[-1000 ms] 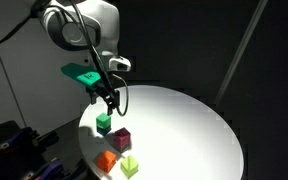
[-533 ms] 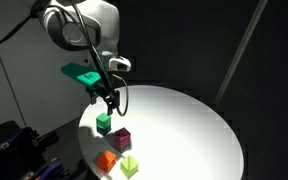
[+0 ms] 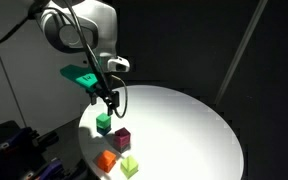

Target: Pick up the orange block and put it on the green block

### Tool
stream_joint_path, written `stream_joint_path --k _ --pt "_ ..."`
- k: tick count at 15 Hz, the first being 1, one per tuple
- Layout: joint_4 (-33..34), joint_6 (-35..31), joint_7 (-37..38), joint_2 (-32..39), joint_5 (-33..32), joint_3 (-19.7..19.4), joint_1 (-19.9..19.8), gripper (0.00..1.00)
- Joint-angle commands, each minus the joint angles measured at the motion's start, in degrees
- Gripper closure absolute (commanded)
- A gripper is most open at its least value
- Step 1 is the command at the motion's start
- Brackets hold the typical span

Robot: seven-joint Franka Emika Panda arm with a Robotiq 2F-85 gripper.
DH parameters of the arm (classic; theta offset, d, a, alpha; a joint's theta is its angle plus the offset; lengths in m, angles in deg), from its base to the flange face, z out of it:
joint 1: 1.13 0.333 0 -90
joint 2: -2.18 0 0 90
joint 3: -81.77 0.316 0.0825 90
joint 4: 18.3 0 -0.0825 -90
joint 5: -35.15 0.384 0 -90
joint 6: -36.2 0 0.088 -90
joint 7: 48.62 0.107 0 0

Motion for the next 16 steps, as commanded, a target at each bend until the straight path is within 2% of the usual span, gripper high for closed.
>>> stream_joint_path --k 1,7,16 --pt "-3.0 -3.1 -1.0 -2.3 -0.1 -0.6 -0.5 0.0" --pt "-4.8 -5.1 -1.6 -1.0 0.4 -2.2 -1.1 0.0" --pt "-3.9 -5.6 -2.1 3.6 0.5 -5.5 -3.8 0.0"
